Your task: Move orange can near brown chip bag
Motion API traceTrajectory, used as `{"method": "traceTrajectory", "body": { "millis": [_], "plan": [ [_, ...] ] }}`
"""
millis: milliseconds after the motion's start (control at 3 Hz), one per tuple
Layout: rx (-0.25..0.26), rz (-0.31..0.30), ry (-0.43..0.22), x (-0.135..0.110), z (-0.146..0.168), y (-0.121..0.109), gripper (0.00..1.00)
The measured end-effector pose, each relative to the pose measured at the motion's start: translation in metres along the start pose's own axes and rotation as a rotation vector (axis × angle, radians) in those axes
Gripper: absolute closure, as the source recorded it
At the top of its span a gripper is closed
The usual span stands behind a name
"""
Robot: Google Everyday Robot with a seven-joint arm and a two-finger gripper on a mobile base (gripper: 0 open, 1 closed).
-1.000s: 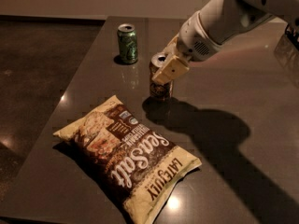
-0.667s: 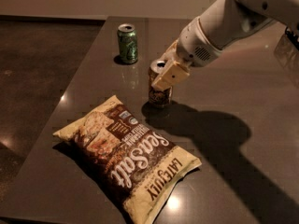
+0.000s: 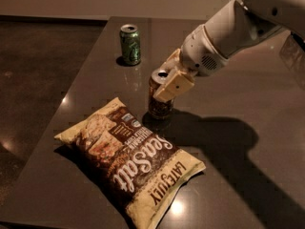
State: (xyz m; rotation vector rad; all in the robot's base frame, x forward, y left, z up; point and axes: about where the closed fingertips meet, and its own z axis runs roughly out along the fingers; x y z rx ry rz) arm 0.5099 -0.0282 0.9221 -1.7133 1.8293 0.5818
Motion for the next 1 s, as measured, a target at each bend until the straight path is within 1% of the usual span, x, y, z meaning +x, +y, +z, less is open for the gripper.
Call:
{"method": "traceTrajectory", "body": {
  "millis": [333, 667, 1000],
  "plan": [
    [-0.018, -0.024, 0.004, -0.0002, 0.0031, 0.008, 0.19],
    [-0.018, -0.026, 0.005, -0.0018, 0.0034, 0.0085, 0.0],
    [-0.018, -0.027, 0.005, -0.0021, 0.0035, 0.0087, 0.0]
  ]
}}
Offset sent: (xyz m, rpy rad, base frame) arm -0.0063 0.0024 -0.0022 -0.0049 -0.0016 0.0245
